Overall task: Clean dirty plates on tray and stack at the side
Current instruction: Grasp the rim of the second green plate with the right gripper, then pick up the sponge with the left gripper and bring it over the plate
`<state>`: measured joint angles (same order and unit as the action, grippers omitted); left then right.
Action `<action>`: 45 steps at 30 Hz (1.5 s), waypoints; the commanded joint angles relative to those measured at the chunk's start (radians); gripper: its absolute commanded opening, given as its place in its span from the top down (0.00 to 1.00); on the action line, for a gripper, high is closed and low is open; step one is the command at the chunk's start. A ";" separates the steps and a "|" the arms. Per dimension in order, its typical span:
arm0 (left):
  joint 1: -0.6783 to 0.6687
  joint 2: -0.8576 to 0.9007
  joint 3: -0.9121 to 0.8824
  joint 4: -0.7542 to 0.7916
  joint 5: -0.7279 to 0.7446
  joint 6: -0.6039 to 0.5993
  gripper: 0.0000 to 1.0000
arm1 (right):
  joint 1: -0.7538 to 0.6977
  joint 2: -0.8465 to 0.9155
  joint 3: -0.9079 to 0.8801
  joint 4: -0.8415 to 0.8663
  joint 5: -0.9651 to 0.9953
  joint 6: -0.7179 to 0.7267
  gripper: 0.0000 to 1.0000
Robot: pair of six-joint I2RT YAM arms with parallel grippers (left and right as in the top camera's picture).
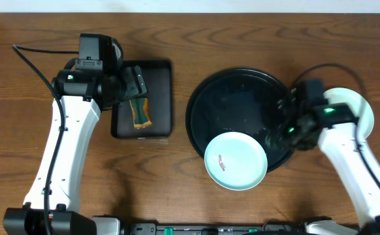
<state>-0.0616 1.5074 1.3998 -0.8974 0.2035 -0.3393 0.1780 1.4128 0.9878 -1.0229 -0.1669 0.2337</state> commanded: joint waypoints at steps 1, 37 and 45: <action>0.001 0.002 0.012 -0.004 -0.002 0.009 0.15 | 0.048 0.037 -0.081 0.043 0.066 0.043 0.46; -0.008 0.004 0.004 -0.019 -0.007 0.005 0.15 | 0.061 0.067 -0.251 0.637 0.211 0.213 0.99; -0.060 0.057 -0.147 0.015 -0.129 -0.003 0.38 | 0.061 0.067 -0.251 0.642 0.223 0.184 0.99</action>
<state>-0.1055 1.5200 1.3178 -0.9009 0.1520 -0.3424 0.2325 1.4727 0.7246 -0.3832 0.0261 0.4175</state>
